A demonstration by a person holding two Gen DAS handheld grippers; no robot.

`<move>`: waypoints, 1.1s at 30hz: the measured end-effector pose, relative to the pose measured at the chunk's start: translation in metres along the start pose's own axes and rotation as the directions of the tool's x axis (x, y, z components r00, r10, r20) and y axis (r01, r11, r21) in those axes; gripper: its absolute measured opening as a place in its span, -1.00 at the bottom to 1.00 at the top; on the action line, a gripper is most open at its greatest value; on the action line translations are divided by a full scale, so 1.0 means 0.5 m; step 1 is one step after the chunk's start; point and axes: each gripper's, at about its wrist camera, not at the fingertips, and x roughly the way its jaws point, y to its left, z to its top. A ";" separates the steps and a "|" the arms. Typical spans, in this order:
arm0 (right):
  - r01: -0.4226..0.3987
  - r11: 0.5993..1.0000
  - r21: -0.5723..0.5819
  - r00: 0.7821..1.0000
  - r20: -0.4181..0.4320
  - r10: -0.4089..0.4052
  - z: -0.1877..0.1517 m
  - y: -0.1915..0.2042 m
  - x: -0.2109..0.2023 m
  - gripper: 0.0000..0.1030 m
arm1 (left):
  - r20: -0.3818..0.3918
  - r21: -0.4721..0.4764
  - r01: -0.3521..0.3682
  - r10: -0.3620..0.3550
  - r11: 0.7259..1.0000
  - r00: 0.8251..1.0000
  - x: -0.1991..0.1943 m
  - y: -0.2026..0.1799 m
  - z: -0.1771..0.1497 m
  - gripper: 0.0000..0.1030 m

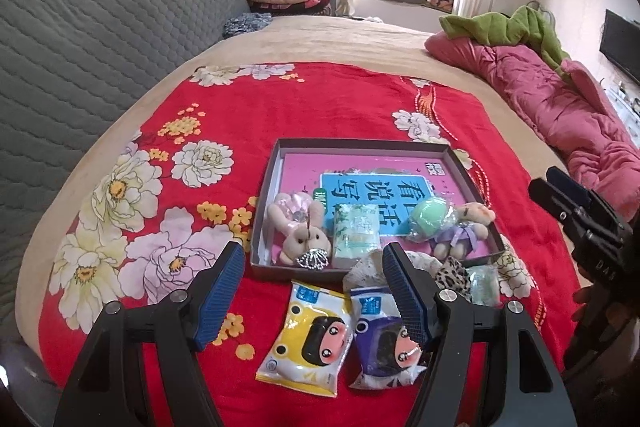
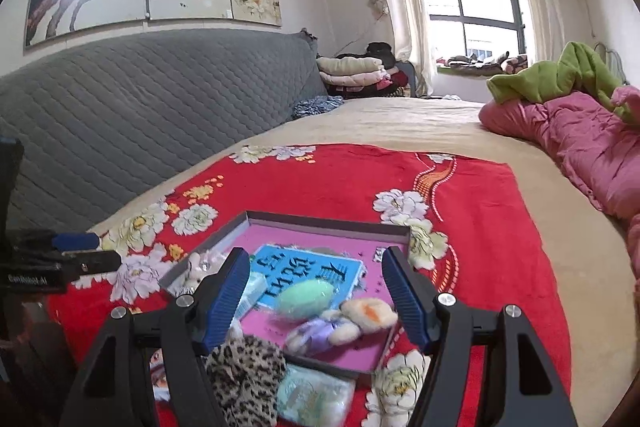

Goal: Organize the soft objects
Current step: 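Raise both open tools away from the box, then move both open tools toward the items lying beside the box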

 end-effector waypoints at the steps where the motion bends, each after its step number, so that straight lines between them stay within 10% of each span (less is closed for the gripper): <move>1: 0.001 1.000 0.003 1.000 -0.006 -0.001 -0.005 0.003 -0.004 0.32 | 0.000 0.002 0.003 -0.003 1.000 1.000 -0.004 -0.001 -0.003 0.42; 33: 0.074 0.995 0.064 0.981 -0.183 -0.061 -0.119 0.060 -0.081 0.33 | -0.041 0.017 0.047 -0.046 0.999 0.998 -0.048 0.052 -0.107 0.42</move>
